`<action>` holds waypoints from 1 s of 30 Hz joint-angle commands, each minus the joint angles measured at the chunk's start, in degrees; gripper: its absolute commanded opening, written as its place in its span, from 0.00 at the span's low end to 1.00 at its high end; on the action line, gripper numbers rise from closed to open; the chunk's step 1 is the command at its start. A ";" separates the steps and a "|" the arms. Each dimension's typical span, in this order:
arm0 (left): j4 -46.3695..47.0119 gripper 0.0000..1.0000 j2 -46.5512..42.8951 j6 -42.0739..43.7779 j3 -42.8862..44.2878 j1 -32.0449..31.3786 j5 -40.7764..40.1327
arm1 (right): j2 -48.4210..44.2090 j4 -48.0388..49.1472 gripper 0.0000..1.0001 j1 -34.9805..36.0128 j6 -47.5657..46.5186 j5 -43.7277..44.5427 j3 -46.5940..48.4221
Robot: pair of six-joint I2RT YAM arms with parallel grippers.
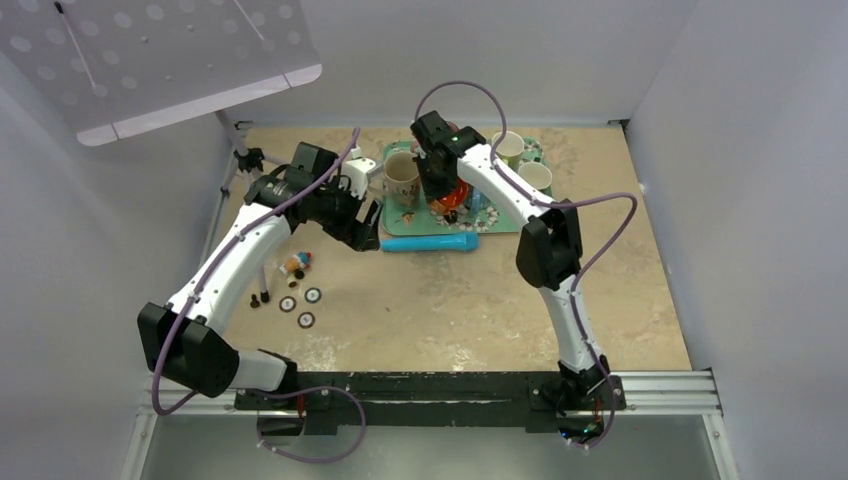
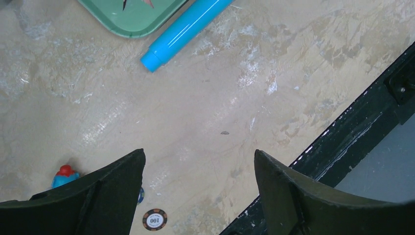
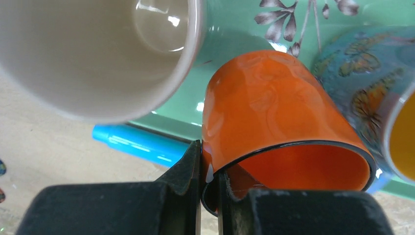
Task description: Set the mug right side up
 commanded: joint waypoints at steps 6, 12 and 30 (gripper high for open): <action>2.12 0.85 -2.23 1.74 -0.36 0.16 0.20 | 3.51 0.09 0.00 -0.26 1.28 1.52 5.71; 2.12 0.85 -2.31 1.93 -0.53 0.12 0.07 | 6.87 0.34 0.20 -0.92 1.30 -1.42 7.69; 5.13 0.87 -6.51 3.81 -1.46 0.12 -3.94 | -26.96 19.22 0.94 -1.02 -0.88 0.82 -16.79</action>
